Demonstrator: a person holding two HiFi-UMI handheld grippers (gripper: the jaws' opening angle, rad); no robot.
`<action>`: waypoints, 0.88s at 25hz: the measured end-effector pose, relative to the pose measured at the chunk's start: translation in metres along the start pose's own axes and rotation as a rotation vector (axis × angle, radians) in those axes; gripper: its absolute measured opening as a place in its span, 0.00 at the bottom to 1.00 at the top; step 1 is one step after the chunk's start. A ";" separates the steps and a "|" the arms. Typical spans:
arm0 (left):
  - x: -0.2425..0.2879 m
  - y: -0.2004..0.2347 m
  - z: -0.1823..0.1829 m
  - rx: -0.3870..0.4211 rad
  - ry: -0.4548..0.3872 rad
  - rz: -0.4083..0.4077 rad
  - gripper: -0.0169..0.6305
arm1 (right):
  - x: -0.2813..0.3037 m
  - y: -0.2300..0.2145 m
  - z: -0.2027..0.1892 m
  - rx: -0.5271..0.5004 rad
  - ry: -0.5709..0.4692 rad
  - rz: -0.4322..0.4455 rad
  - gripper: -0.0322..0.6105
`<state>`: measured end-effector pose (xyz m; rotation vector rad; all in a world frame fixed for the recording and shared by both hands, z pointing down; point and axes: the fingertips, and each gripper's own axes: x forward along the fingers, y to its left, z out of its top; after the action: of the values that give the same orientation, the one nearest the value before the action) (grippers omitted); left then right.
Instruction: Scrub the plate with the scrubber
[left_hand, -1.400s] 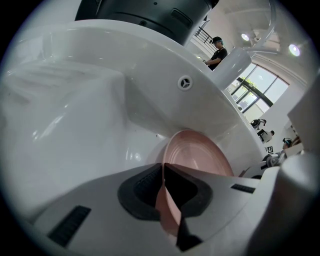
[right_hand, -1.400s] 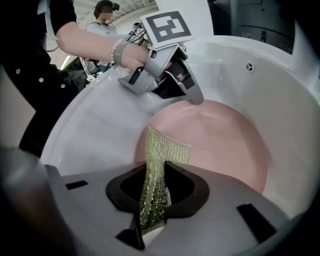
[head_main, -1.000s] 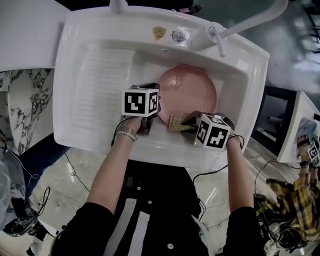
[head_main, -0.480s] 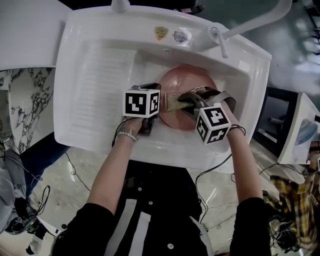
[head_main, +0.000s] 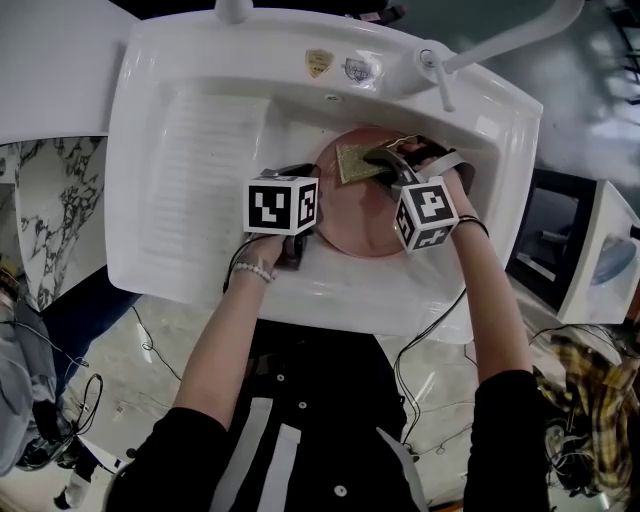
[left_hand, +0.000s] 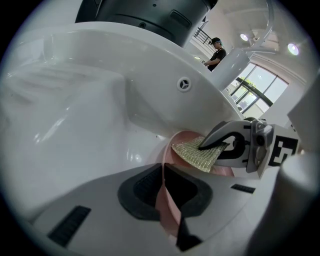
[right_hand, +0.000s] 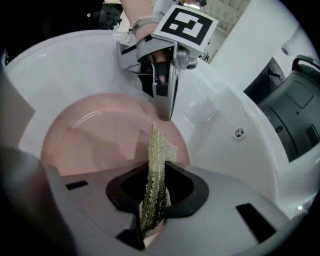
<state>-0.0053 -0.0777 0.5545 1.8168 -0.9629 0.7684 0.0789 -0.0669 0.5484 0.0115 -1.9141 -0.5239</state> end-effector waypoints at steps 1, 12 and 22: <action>0.000 0.000 0.000 -0.001 -0.001 -0.001 0.05 | 0.001 0.003 -0.003 0.018 0.006 0.006 0.17; 0.000 -0.001 0.000 0.002 -0.003 -0.004 0.05 | -0.007 0.025 -0.031 0.288 0.200 -0.040 0.17; 0.000 -0.001 0.000 0.004 -0.005 -0.003 0.05 | -0.034 0.072 -0.050 0.275 0.461 0.163 0.17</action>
<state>-0.0042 -0.0777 0.5540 1.8245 -0.9624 0.7648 0.1534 -0.0104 0.5598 0.1414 -1.5039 -0.1276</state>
